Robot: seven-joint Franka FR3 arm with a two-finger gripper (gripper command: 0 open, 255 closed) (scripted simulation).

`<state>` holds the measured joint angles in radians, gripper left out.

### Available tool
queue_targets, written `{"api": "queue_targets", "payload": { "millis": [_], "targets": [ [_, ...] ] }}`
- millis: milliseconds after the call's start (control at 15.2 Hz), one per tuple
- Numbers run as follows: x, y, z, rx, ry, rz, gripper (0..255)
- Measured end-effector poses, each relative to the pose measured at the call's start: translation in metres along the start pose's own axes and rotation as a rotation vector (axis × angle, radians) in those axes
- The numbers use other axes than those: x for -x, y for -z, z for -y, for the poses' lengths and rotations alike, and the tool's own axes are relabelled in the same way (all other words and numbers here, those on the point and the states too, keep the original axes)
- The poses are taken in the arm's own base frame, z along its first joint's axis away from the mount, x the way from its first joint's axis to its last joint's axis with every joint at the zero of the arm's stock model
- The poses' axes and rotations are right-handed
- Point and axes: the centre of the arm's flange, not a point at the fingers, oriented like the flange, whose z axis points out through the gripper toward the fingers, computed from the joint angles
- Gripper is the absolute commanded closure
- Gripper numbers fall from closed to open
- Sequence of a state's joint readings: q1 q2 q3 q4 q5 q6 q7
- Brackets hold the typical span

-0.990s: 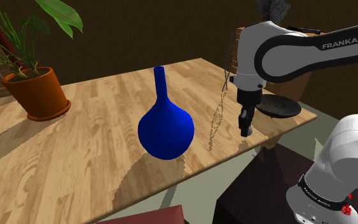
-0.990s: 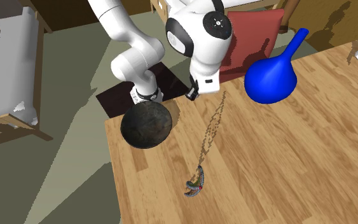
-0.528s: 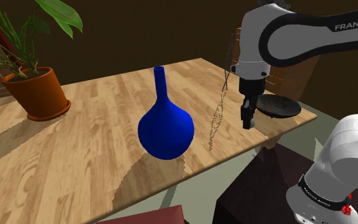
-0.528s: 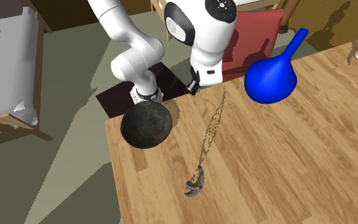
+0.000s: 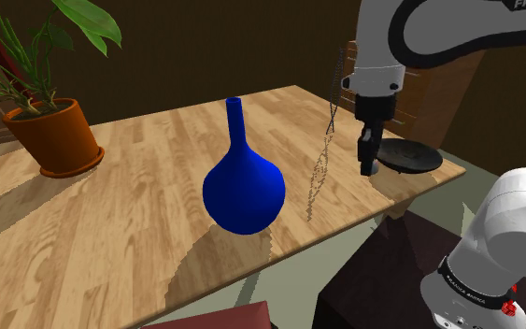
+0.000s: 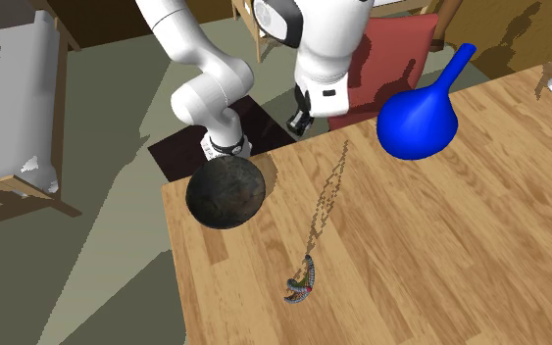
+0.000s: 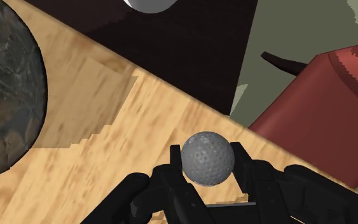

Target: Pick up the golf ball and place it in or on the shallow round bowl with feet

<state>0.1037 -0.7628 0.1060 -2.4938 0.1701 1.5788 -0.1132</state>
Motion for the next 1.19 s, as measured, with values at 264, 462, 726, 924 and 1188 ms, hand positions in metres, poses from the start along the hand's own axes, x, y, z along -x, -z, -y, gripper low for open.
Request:
{"api": "queue_targets", "payload": {
  "millis": [264, 462, 726, 924, 1188],
  "targets": [
    [0.003, 0.022, 0.002, 0.000, 0.000, 0.000, 255],
    [0.012, 0.028, -0.024, 0.000, -0.001, 0.000, 255],
    [0.027, 0.030, -0.073, 0.000, -0.001, 0.000, 255],
    [0.041, 0.038, -0.110, -0.001, -0.001, 0.000, 255],
    [0.056, 0.039, -0.160, -0.001, -0.001, 0.000, 255]
  ]
}}
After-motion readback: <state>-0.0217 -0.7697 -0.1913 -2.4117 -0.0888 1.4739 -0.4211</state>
